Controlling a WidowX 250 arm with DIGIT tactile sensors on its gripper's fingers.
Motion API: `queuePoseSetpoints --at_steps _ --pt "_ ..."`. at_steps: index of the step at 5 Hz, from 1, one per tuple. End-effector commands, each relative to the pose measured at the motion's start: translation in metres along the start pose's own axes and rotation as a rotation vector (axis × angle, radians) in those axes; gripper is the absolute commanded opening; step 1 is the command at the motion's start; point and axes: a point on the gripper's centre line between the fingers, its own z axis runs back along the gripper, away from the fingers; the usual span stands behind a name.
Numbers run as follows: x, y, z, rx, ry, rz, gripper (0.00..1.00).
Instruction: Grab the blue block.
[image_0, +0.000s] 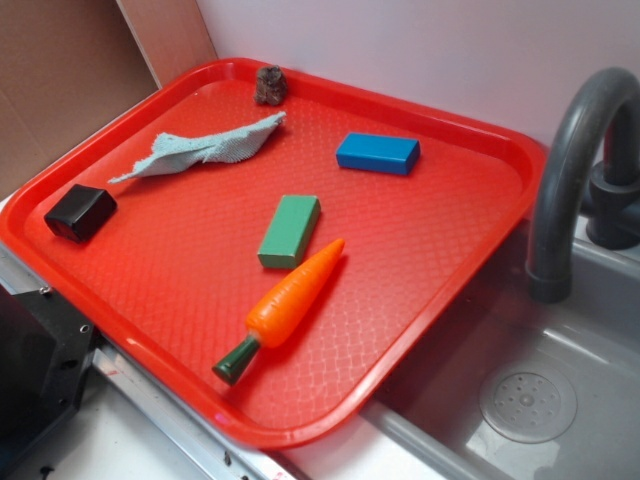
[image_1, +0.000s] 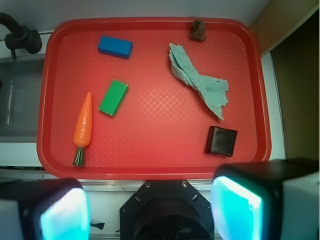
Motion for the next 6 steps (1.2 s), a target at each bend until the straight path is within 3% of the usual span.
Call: queuePoseSetpoints --at_steps 1,3,4,5,6 --pt "0.000 0.000 0.000 0.000 0.000 0.000 1.00" --pt "0.055 0.022 -0.029 0.025 -0.045 -0.123 1.00" --pt "0.089 0.021 -0.047 0.013 -0.103 -0.370 1.00" --pt "0.113 0.009 -0.068 -0.099 -0.184 -0.607 1.00" --pt "0.133 -0.009 -0.084 -0.033 -0.192 -0.792 1.00"
